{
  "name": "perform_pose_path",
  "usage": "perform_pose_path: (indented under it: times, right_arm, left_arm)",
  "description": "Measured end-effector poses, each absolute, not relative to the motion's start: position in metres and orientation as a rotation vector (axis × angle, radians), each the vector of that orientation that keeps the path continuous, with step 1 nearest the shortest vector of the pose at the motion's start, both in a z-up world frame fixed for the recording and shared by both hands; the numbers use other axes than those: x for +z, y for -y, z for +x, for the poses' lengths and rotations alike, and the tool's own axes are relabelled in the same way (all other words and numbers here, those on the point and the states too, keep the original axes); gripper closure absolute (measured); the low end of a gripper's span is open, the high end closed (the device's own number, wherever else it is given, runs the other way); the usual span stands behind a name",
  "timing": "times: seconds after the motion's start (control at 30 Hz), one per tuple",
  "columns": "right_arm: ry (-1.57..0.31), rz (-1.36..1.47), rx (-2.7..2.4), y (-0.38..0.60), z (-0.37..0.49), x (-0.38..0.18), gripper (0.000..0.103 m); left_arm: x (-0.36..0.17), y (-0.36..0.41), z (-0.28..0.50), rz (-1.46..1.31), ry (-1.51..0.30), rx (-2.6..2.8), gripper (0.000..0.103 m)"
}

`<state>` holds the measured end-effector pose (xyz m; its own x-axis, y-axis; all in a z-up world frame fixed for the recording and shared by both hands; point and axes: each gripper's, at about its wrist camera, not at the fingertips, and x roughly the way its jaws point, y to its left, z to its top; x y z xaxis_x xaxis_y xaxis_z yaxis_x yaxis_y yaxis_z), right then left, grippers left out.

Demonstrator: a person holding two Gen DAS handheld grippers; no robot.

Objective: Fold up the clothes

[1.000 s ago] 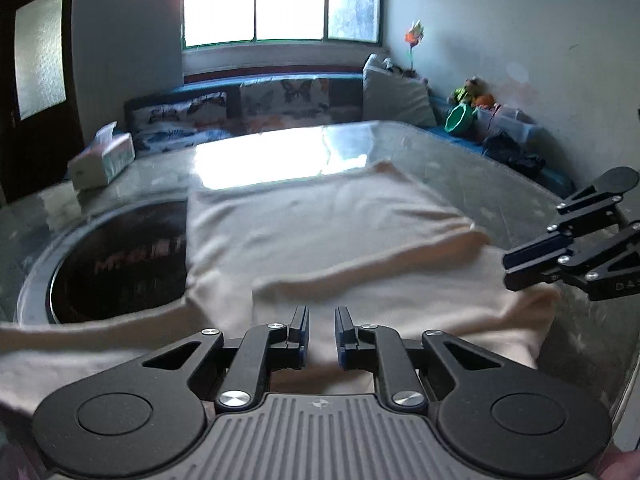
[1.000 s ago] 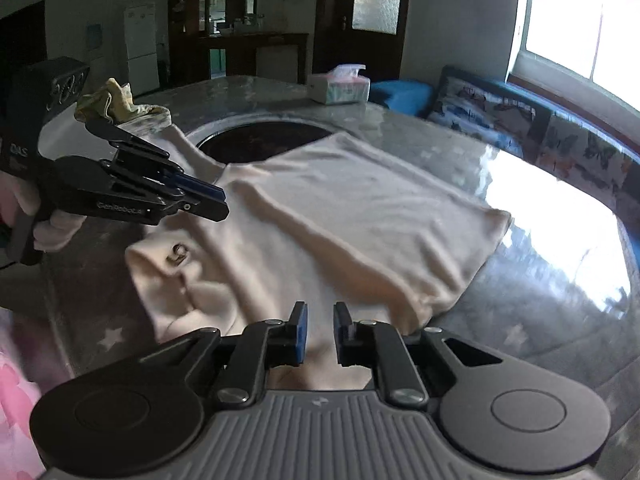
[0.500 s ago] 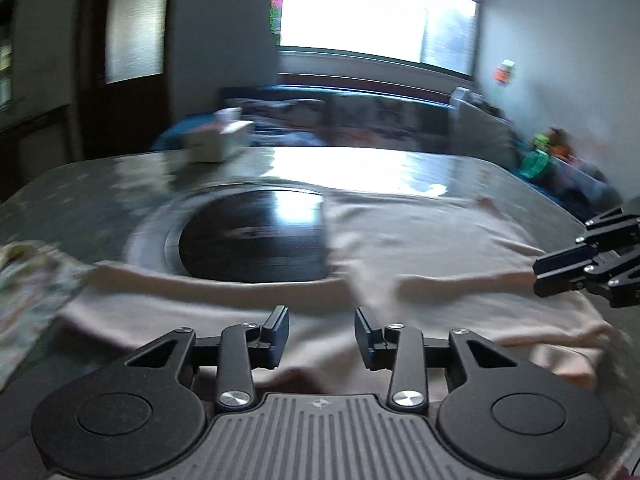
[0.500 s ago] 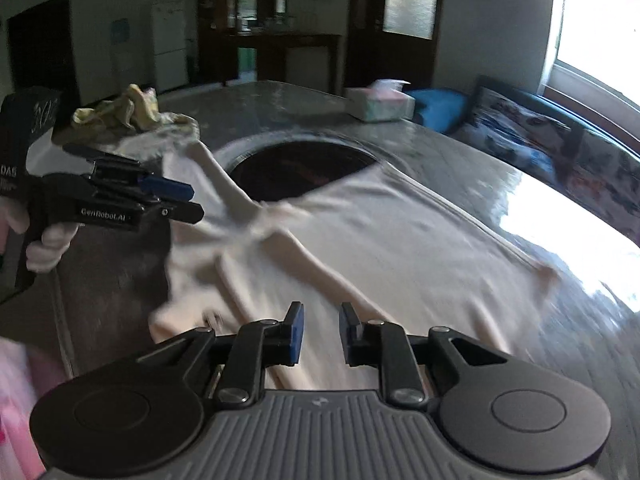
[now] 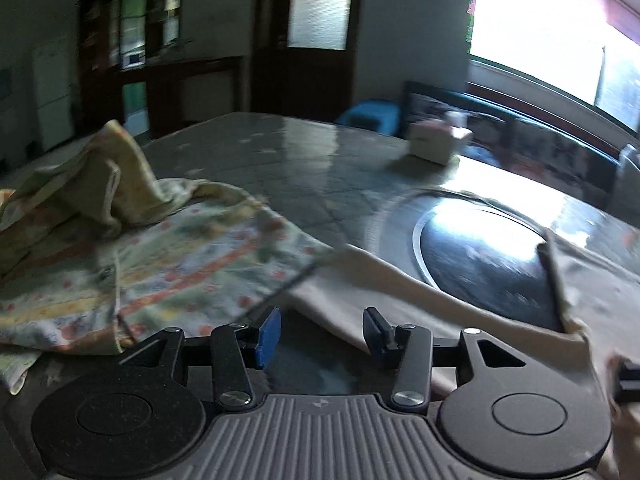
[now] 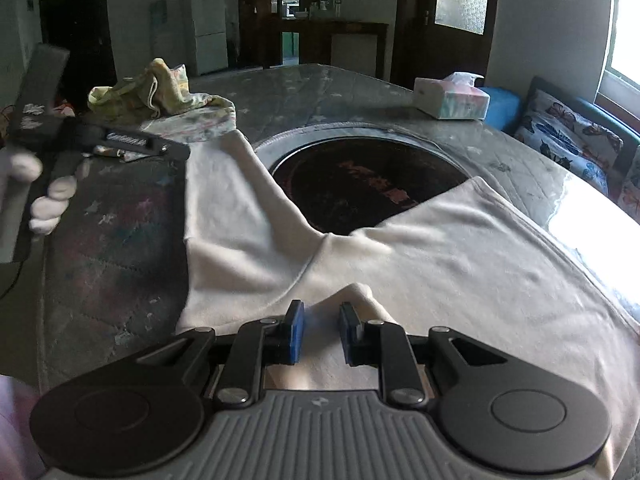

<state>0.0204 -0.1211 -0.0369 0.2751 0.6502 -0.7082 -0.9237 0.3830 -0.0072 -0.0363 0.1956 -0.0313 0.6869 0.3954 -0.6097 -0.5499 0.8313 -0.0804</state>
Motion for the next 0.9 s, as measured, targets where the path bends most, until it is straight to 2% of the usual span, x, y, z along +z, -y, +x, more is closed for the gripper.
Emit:
perform_pose_path:
  times: [0.3, 0.37, 0.47, 0.5, 0.6, 0.9]
  right_arm:
    - [-0.621, -0.423, 1.132, 0.144, 0.001, -0.007, 0.081]
    - [-0.608, -0.41, 1.128, 0.151, -0.004, -0.002, 0.079]
    - [-0.593, -0.388, 1.119, 0.163, -0.01, 0.005, 0.078]
    - [-0.588, -0.38, 1.115, 0.167, -0.011, 0.007, 0.077]
    - [-0.577, -0.347, 1.091, 0.18, -0.015, 0.011, 0.077]
    - [-0.553, -0.224, 0.973, 0.23, -0.018, 0.018, 0.077]
  left_arm:
    - [-0.04, -0.209, -0.018, -0.325, -0.63, 0.58, 0.055]
    - [-0.041, -0.21, -0.015, -0.33, -0.631, 0.583, 0.059]
    - [-0.042, -0.211, -0.013, -0.328, -0.622, 0.584, 0.076]
    - [-0.043, -0.212, -0.013, -0.326, -0.619, 0.59, 0.085]
    - [-0.041, -0.214, -0.016, -0.349, -0.603, 0.59, 0.095]
    - [0.014, -0.156, -0.02, -0.33, -0.475, 0.366, 0.098]
